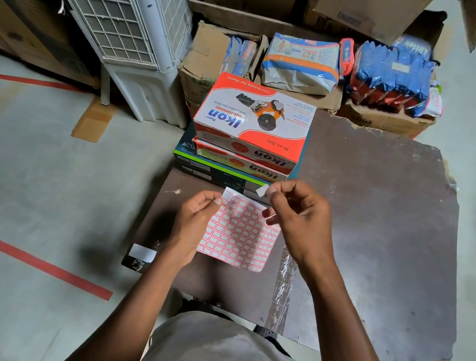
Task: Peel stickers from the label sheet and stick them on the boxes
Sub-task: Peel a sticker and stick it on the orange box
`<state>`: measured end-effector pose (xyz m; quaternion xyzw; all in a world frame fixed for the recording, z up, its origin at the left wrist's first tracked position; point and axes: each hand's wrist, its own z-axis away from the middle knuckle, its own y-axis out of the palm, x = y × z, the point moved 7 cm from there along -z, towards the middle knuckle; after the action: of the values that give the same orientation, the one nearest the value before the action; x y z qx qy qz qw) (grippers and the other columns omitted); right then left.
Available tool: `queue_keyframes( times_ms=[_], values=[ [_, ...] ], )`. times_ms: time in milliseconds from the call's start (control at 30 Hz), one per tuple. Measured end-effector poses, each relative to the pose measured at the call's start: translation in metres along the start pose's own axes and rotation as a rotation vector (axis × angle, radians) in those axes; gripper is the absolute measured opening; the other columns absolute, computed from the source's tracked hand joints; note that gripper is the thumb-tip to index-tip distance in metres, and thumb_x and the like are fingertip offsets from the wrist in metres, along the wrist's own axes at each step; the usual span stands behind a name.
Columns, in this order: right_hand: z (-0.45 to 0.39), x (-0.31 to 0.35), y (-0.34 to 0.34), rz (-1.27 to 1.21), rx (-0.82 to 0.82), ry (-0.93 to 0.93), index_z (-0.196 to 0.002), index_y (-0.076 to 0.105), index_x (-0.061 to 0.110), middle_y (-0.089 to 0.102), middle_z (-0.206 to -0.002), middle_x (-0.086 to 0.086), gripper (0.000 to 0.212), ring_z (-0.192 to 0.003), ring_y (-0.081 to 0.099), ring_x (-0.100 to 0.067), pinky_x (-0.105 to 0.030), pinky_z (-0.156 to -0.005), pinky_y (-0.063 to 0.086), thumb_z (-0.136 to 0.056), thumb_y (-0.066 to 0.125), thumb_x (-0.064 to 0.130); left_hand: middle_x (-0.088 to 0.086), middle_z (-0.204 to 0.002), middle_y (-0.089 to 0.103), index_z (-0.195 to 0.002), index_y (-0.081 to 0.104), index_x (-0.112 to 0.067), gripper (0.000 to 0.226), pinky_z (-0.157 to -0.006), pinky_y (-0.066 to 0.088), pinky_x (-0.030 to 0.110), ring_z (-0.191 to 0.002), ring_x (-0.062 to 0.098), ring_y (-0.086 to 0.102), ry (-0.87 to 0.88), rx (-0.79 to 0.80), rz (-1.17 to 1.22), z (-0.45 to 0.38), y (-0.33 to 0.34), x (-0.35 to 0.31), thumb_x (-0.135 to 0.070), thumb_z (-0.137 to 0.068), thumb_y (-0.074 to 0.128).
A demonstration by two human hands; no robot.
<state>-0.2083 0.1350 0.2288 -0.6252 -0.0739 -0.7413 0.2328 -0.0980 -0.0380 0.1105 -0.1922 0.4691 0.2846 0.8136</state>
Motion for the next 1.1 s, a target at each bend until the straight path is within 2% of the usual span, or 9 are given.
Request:
queue_keyframes(
  times_ms=[233, 333, 467, 600, 767, 933, 1033, 1100],
  values=[
    [0.003, 0.003, 0.003, -0.097, 0.006, 0.005, -0.091, 0.073, 0.018, 0.074, -0.086, 0.0, 0.01, -0.069, 0.071, -0.016, -0.025, -0.065, 0.06, -0.098, 0.067, 0.018, -0.002, -0.1, 0.079, -0.105, 0.072, -0.024, 0.011, -0.078, 0.06, 0.035, -0.089, 0.02, 0.075, -0.022, -0.017, -0.02, -0.014, -0.004, 0.017, -0.023, -0.102, 0.061],
    [0.005, 0.003, 0.002, -0.083, -0.005, -0.019, -0.092, 0.073, 0.018, 0.073, -0.081, 0.001, 0.008, -0.069, 0.07, -0.017, -0.029, -0.066, 0.062, -0.097, 0.067, 0.018, 0.0, -0.097, 0.079, -0.103, 0.074, -0.023, 0.012, -0.082, 0.059, 0.041, -0.091, 0.024, 0.075, -0.119, -0.051, -0.03, -0.03, -0.008, 0.051, -0.024, -0.101, 0.063],
    [0.009, -0.006, -0.002, -0.054, -0.013, -0.016, -0.094, 0.074, 0.016, 0.074, -0.084, -0.001, 0.007, -0.071, 0.069, -0.019, -0.031, -0.067, 0.063, -0.097, 0.068, 0.016, 0.009, -0.1, 0.079, -0.101, 0.075, -0.017, 0.011, -0.085, 0.058, 0.045, -0.092, 0.029, 0.071, -0.248, -0.071, 0.012, -0.053, -0.014, 0.107, -0.02, -0.099, 0.064],
    [0.013, -0.021, -0.012, -0.035, -0.063, 0.032, -0.096, 0.074, 0.012, 0.074, -0.085, -0.003, 0.008, -0.069, 0.069, -0.014, -0.023, -0.063, 0.058, -0.098, 0.068, 0.016, 0.013, -0.101, 0.077, -0.104, 0.074, -0.012, 0.011, -0.083, 0.057, 0.042, -0.09, 0.027, 0.069, -0.3, -0.092, 0.015, -0.072, -0.018, 0.147, -0.015, -0.097, 0.067],
    [0.016, -0.039, -0.018, -0.01, -0.088, 0.08, -0.093, 0.075, 0.013, 0.074, -0.08, -0.001, 0.008, -0.066, 0.069, -0.015, -0.027, -0.064, 0.061, -0.098, 0.067, 0.015, 0.012, -0.094, 0.073, -0.111, 0.072, -0.005, 0.016, -0.07, 0.053, 0.028, -0.079, 0.022, 0.064, -0.303, -0.148, -0.02, -0.087, -0.022, 0.171, -0.012, -0.098, 0.066],
    [0.017, -0.054, -0.018, 0.028, -0.106, 0.107, -0.094, 0.074, 0.015, 0.074, -0.084, -0.002, 0.009, -0.067, 0.07, -0.014, -0.027, -0.065, 0.061, -0.098, 0.067, 0.017, 0.014, -0.106, 0.076, -0.116, 0.073, -0.004, 0.022, -0.082, 0.056, 0.032, -0.088, 0.022, 0.067, -0.27, -0.176, -0.185, -0.1, -0.032, 0.184, -0.013, -0.098, 0.065],
    [0.018, -0.06, -0.016, 0.026, -0.11, 0.12, -0.094, 0.074, 0.015, 0.074, -0.086, -0.002, 0.009, -0.069, 0.071, -0.015, -0.024, -0.064, 0.06, -0.098, 0.066, 0.017, 0.012, -0.117, 0.075, -0.123, 0.071, -0.004, 0.028, -0.096, 0.056, 0.035, -0.102, 0.023, 0.07, -0.229, -0.175, -0.297, -0.103, -0.037, 0.184, -0.007, -0.096, 0.065],
    [0.018, -0.063, -0.015, 0.036, -0.108, 0.124, -0.093, 0.074, 0.016, 0.074, -0.087, -0.002, 0.009, -0.07, 0.071, -0.016, -0.023, -0.063, 0.06, -0.098, 0.066, 0.017, 0.01, -0.12, 0.075, -0.123, 0.072, -0.005, 0.029, -0.1, 0.056, 0.037, -0.108, 0.024, 0.071, -0.206, -0.176, -0.373, -0.101, -0.04, 0.182, -0.008, -0.094, 0.066]
  ],
)
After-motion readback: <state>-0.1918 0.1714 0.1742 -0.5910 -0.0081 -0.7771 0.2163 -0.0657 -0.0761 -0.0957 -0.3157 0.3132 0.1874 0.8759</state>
